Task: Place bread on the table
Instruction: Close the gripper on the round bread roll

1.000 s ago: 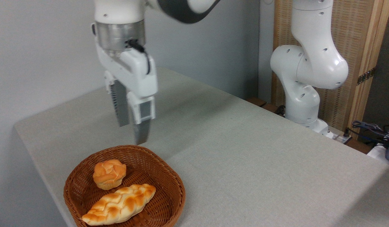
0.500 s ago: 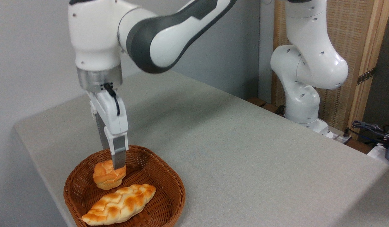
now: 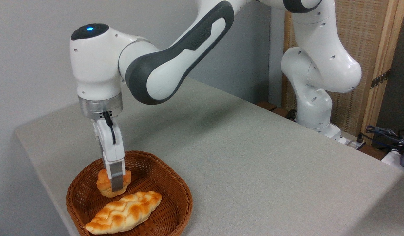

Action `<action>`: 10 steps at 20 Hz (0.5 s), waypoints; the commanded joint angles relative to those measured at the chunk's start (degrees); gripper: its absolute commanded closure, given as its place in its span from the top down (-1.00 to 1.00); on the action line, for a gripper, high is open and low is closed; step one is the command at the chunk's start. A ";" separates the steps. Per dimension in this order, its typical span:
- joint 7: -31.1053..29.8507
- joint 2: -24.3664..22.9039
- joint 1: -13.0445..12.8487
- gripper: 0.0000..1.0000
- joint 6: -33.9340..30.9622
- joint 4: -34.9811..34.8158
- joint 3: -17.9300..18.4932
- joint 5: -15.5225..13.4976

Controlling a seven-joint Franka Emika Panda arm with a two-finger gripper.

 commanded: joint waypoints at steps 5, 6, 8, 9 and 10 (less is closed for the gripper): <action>2.73 -0.71 0.19 -0.33 1.20 -1.11 -0.06 1.85; 2.65 -0.71 0.19 -0.33 1.20 -1.11 -0.06 1.85; 2.65 -0.71 0.19 -0.33 1.11 -1.11 -0.06 1.76; 2.65 -0.71 0.19 -0.33 1.02 -1.11 -0.15 1.76; 2.65 -0.80 0.19 -0.33 1.11 -1.11 -0.06 1.68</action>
